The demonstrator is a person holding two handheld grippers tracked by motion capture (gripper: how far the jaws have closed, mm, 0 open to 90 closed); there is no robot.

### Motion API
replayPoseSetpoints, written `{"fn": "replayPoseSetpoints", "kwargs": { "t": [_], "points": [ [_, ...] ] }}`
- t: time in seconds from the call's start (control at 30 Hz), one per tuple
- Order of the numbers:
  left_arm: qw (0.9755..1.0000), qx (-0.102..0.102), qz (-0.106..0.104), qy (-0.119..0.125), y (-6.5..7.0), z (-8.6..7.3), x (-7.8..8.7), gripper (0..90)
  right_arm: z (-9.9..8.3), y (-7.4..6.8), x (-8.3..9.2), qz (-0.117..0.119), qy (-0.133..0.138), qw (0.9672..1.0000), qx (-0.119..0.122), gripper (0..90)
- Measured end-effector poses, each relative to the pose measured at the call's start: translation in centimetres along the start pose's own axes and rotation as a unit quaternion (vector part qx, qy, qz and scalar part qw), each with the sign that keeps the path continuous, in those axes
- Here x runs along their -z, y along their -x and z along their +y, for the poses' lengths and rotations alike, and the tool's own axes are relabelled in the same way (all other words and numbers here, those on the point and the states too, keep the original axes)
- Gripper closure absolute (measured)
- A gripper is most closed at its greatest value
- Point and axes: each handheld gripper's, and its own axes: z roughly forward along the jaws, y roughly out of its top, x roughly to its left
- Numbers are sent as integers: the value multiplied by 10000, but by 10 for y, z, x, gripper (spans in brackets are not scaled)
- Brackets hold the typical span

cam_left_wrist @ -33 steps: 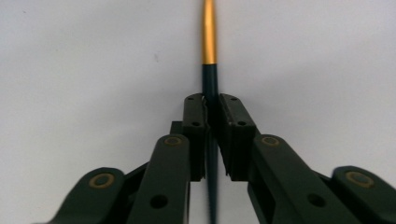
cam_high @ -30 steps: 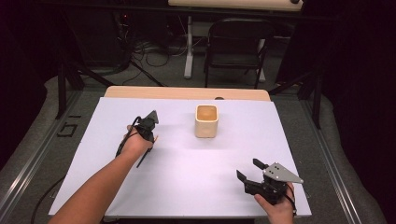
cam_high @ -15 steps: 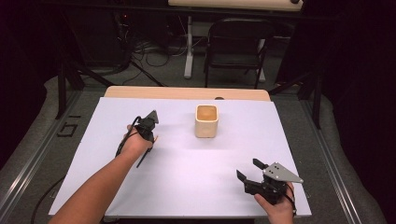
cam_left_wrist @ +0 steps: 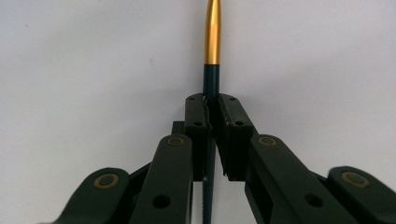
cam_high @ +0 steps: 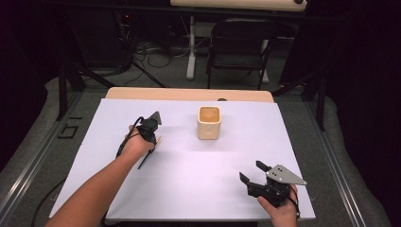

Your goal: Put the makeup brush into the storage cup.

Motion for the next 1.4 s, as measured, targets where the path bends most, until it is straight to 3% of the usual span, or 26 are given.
{"fn": "replayPoseSetpoints", "kwargs": {
  "t": [0.2,0.27,0.47,0.6,0.8,1.17,1.4],
  "points": [
    [9987,-495,123,46,8,-1,14,833,0,0,0,-6,-24,10000,-7,250],
    [9972,-704,228,40,11,-2,19,833,0,-1,0,-7,-17,10000,-8,250],
    [9931,-1147,222,51,21,-4,28,833,0,-1,-1,-1,-22,10000,7,249],
    [9907,-1338,251,66,26,-5,33,833,0,-1,-1,-3,-32,10000,16,250],
    [9878,-1536,237,109,32,-7,41,833,0,-4,-2,-34,-60,9998,169,250],
    [9836,-1779,125,283,41,-13,52,833,0,-2,-1,-35,-86,9999,85,249],
    [9823,-1798,-56,520,46,-16,59,833,0,-2,-4,-78,-43,9999,107,248]
  ]
}}
